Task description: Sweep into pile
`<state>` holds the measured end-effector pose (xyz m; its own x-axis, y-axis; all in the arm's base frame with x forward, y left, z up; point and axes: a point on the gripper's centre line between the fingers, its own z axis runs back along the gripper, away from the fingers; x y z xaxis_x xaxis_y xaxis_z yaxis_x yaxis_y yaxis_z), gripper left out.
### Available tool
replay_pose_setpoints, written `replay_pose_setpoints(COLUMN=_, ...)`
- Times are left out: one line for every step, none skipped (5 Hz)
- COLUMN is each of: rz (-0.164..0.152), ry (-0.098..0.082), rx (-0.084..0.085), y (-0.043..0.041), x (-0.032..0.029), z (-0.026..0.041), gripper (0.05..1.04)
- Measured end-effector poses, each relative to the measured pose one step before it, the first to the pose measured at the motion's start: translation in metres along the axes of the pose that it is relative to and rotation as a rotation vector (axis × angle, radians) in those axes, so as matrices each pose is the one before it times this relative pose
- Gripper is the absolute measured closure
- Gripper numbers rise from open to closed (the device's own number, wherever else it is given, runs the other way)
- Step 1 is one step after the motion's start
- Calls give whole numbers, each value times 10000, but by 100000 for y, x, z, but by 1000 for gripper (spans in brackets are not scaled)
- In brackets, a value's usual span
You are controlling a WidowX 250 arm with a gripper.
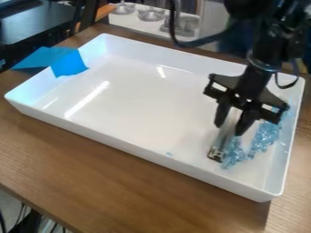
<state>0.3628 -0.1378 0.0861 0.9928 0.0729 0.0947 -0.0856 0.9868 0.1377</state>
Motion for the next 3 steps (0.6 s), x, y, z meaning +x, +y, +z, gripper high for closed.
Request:
replay_pose_setpoints(rz=129, ry=-3, rx=-230, y=-1339, x=571, z=231, gripper=730)
replay_pose_setpoints(rz=61, ry=147, rx=-163, y=-213, x=-151, z=140, gripper=730)
replay_pose_setpoints(rz=-141, ry=-14, rx=-355, y=1548, x=-49, z=444, gripper=730)
